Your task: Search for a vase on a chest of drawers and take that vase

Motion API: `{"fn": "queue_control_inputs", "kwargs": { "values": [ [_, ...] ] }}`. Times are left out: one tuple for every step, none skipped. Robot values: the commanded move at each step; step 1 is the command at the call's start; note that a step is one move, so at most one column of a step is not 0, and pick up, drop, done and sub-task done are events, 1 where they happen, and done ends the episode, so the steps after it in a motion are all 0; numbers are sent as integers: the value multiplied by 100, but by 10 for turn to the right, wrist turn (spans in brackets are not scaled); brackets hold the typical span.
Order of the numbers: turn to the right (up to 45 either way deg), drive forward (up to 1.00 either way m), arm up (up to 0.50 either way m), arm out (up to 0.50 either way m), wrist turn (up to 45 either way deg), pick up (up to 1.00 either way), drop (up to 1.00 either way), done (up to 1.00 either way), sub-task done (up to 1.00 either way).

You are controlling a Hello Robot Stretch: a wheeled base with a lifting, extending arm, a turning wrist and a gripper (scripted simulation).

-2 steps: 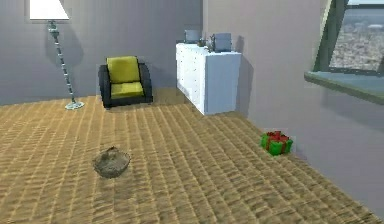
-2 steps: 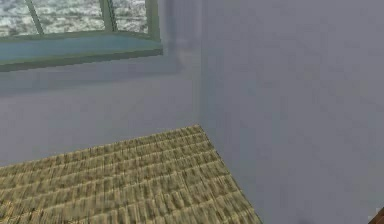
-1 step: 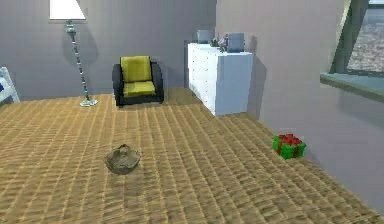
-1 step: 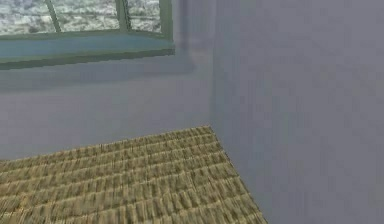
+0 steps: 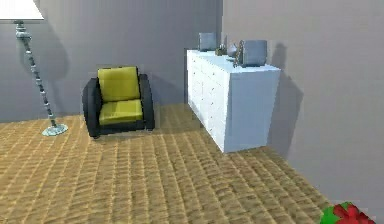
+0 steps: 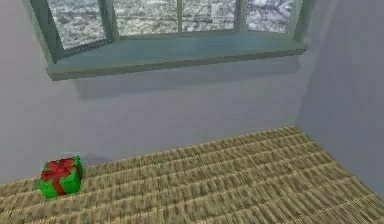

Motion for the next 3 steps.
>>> {"fn": "queue_control_inputs", "kwargs": {
  "values": [
    [0,55,0,0,0,0,0,0,0],
    [0,60,0,0,0,0,0,0,0],
    [-120,0,0,0,0,0,0,0,0]
  ]
}}
